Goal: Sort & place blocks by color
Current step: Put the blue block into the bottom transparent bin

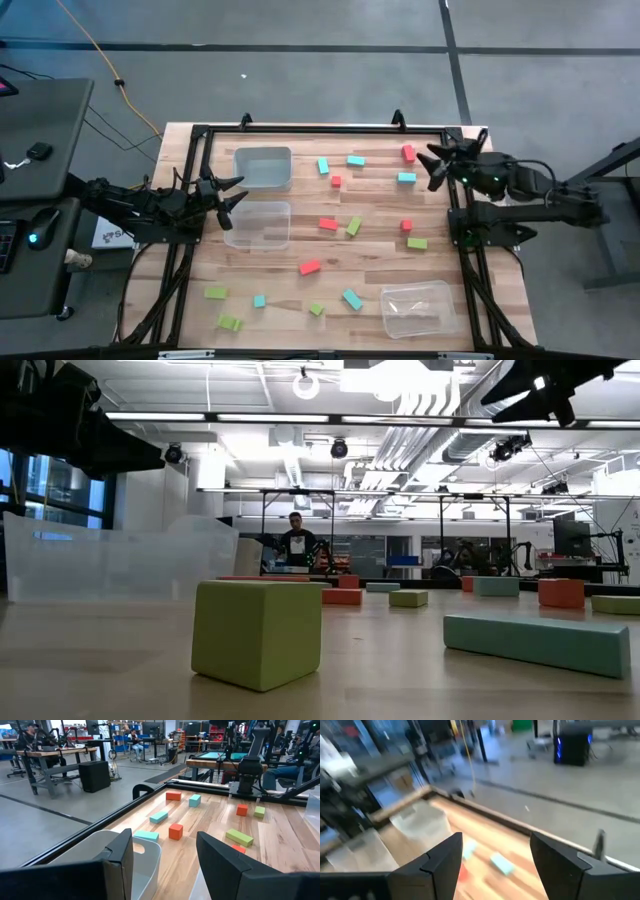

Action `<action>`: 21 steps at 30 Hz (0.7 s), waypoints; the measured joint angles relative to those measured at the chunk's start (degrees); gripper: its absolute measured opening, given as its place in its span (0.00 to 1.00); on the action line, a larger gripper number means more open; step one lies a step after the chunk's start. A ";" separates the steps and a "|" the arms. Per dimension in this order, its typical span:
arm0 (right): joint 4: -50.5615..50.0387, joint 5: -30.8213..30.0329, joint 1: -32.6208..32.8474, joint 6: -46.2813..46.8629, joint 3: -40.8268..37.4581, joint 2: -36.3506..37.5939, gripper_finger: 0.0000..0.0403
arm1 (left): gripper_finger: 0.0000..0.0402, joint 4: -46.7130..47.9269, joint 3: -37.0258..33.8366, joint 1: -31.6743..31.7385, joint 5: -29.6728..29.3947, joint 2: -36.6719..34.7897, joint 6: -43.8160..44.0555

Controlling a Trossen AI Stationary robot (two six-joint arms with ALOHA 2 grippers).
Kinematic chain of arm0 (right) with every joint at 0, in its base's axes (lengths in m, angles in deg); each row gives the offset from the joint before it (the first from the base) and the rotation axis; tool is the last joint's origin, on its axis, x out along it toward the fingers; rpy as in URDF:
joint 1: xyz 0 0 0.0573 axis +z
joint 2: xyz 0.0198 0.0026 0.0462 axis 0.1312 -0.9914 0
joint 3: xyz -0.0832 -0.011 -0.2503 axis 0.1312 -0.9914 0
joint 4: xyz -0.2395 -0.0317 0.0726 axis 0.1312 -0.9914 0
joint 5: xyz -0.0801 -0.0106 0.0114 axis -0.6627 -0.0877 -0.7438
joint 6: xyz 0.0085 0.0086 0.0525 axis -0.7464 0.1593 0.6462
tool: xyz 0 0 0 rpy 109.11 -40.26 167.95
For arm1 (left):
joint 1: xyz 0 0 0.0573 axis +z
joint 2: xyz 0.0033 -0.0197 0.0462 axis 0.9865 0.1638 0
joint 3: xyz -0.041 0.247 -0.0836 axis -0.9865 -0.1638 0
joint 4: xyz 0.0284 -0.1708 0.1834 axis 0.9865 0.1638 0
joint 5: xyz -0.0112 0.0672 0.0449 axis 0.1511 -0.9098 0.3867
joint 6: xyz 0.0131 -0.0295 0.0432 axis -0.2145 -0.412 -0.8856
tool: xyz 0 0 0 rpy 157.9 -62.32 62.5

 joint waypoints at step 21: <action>-20.82 12.72 -9.01 -10.19 15.20 -29.41 0.56 | 0.38 -0.01 0.01 0.01 0.00 0.00 1.57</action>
